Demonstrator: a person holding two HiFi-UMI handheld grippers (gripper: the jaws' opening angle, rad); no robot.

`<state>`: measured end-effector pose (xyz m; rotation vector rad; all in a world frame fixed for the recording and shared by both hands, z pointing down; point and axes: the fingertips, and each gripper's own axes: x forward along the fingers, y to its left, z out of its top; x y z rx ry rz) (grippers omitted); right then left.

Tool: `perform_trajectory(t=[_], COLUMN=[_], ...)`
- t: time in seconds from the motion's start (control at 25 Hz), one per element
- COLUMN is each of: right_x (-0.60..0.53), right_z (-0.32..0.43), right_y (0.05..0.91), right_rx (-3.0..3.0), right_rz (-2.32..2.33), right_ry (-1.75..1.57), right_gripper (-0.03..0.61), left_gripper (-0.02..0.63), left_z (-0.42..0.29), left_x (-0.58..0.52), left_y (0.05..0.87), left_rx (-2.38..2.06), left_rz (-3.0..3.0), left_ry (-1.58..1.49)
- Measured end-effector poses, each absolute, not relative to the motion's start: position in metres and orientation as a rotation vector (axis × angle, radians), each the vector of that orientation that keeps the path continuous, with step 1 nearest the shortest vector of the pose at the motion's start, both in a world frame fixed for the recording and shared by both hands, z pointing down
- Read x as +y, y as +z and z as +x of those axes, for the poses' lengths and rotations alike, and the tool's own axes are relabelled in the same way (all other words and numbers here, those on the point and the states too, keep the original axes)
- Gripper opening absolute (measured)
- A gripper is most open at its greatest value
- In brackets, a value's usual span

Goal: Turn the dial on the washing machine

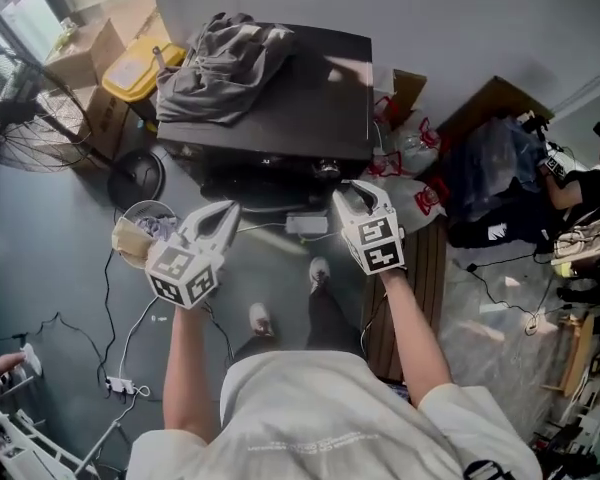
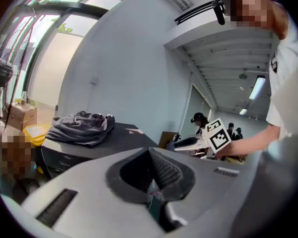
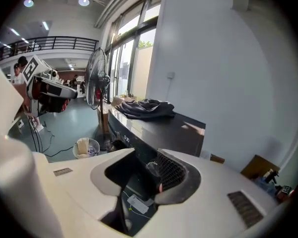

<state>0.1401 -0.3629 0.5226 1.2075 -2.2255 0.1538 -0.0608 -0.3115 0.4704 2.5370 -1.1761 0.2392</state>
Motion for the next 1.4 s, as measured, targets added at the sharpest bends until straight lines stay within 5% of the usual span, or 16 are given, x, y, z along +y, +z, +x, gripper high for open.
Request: perform_trajectory(t=[0.72, 0.88, 1.4], right_x=[-0.439, -0.445, -0.443], right_z=[0.150, 0.161, 0.175], right_y=[0.653, 0.658, 0.687], right_rx=[-2.031, -1.989, -1.912], right_rz=[1.075, 1.145, 1.184], right_ry=[0.179, 0.153, 0.239], right_gripper=[0.143, 0.071, 0.058], left_gripper=[0.014, 0.014, 0.014], left_z=[-0.065, -0.062, -0.061], left_x=[-0.355, -0.356, -0.353], left_y=[0.549, 0.553, 0.555], left_rx=[-1.235, -1.221, -1.212], left_rz=[2.375, 2.373, 2.378], left_ry=[0.412, 0.424, 0.452])
